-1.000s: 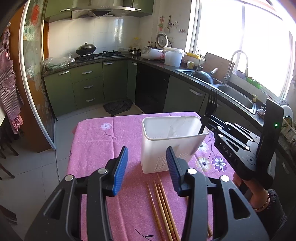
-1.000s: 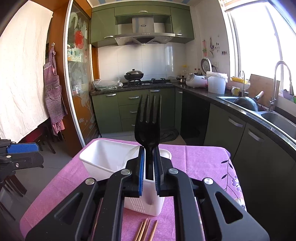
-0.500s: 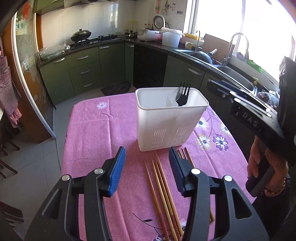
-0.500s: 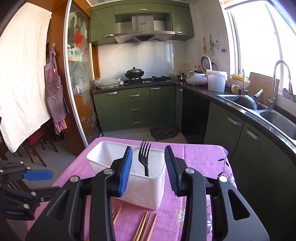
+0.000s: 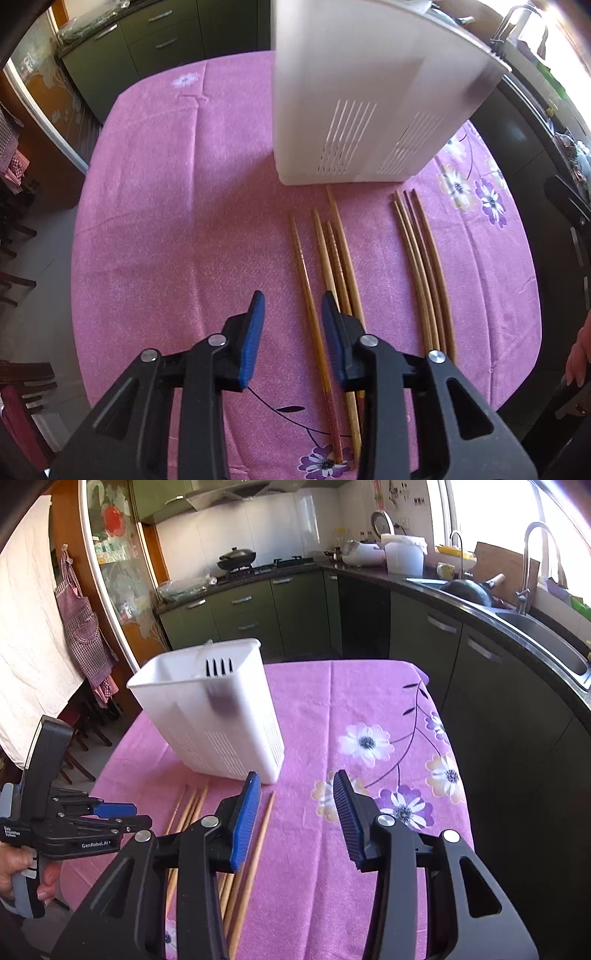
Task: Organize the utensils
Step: 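Grasp one wooden chopstick with the left gripper and lift it upright, then grasp a wooden chopstick with the right gripper while the left holds its chopstick upright, then carry the left chopstick over the caddy and release it while the right holds its chopstick, then lower the right chopstick into the caddy and open the right gripper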
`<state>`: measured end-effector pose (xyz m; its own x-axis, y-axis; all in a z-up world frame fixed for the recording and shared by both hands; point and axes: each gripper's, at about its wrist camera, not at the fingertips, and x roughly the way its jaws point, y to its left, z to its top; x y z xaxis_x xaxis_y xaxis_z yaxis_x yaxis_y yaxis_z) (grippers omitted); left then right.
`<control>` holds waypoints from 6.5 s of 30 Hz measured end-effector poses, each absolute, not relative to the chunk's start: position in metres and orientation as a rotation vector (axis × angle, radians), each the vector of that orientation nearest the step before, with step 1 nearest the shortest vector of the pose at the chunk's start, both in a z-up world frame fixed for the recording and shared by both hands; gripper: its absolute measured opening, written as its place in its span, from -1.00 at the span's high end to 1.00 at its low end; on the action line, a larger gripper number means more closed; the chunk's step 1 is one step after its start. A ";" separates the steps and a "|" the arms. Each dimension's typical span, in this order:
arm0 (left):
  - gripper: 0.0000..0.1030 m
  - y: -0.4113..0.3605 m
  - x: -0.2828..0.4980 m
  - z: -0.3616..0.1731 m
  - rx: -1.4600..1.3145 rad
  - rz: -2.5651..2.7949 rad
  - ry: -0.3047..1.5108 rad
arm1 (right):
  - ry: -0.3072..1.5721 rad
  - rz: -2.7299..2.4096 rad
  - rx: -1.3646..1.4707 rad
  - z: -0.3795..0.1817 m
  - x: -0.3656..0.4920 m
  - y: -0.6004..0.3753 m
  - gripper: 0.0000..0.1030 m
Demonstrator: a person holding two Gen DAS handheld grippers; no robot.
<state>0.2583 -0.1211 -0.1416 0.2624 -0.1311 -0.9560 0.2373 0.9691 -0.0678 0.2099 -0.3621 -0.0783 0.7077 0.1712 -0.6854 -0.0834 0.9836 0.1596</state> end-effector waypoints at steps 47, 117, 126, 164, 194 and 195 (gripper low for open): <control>0.87 -0.097 0.202 -0.046 0.095 -0.267 1.050 | 1.221 0.317 0.073 -0.154 0.241 -0.319 0.59; 0.87 -0.101 0.195 -0.003 0.133 -0.340 0.961 | 0.855 0.335 0.054 -0.037 0.151 -0.320 0.86; 0.87 -0.127 0.220 0.084 0.132 -0.373 0.812 | 0.845 0.352 0.051 -0.029 0.158 -0.320 0.86; 0.41 -0.120 0.260 0.066 0.144 -0.342 0.824 | 0.617 0.314 0.197 0.100 0.263 -0.328 0.86; 0.36 -0.129 0.240 -0.052 0.165 -0.305 1.108 | 0.835 0.301 0.119 -0.024 0.206 -0.347 0.53; 0.36 -0.131 0.242 -0.062 0.168 -0.294 1.130 | 0.857 0.302 0.128 -0.035 0.207 -0.349 0.53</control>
<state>0.2422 -0.1311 -0.0621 0.3940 -0.1461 -0.9074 0.3148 0.9490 -0.0161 0.2066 -0.3491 -0.0353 0.6151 0.3127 -0.7238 -0.2101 0.9498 0.2318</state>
